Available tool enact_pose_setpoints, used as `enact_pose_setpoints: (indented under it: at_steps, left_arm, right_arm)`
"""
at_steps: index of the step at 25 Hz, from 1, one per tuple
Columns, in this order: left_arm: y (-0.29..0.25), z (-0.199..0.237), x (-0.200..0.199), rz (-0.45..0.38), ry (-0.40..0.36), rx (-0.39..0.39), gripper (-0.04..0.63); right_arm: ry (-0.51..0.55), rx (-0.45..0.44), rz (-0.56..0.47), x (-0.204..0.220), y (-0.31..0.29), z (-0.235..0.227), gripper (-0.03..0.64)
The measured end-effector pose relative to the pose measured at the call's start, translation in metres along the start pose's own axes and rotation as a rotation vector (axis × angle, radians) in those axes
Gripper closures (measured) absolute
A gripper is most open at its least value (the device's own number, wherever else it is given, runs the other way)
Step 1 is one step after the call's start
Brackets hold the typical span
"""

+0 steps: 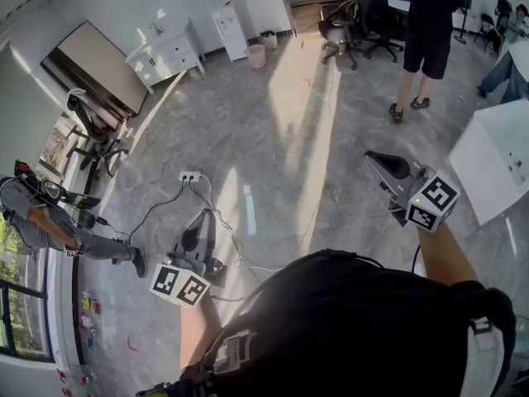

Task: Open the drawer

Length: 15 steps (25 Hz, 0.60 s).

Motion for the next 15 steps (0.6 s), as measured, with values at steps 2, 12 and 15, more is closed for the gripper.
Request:
enact_pose_setpoints:
  at_steps: [2, 12, 15]
  left_arm:
    - [-0.008, -0.012, 0.0, 0.0, -0.004, 0.003, 0.595]
    - [-0.069, -0.089, 0.007, 0.012, 0.005, 0.034, 0.595]
    - [-0.086, -0.109, 0.007, 0.029, 0.002, 0.051, 0.595]
  right_arm:
    - [-0.002, 0.003, -0.002, 0.003, 0.012, -0.009, 0.615]
    - [-0.014, 0.003, 0.011, 0.027, 0.084, -0.067, 0.615]
    - [-0.02, 0.006, 0.017, 0.034, 0.103, -0.081, 0.615]
Point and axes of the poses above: the fingertips, and each gripper's own axes: y backward along the fingers, z to its left, x out of its underside, the point moved 6 cm from there along y, backward along the fingers, and after that the axes turned 10 degrees about z, right-handed, at the moved point
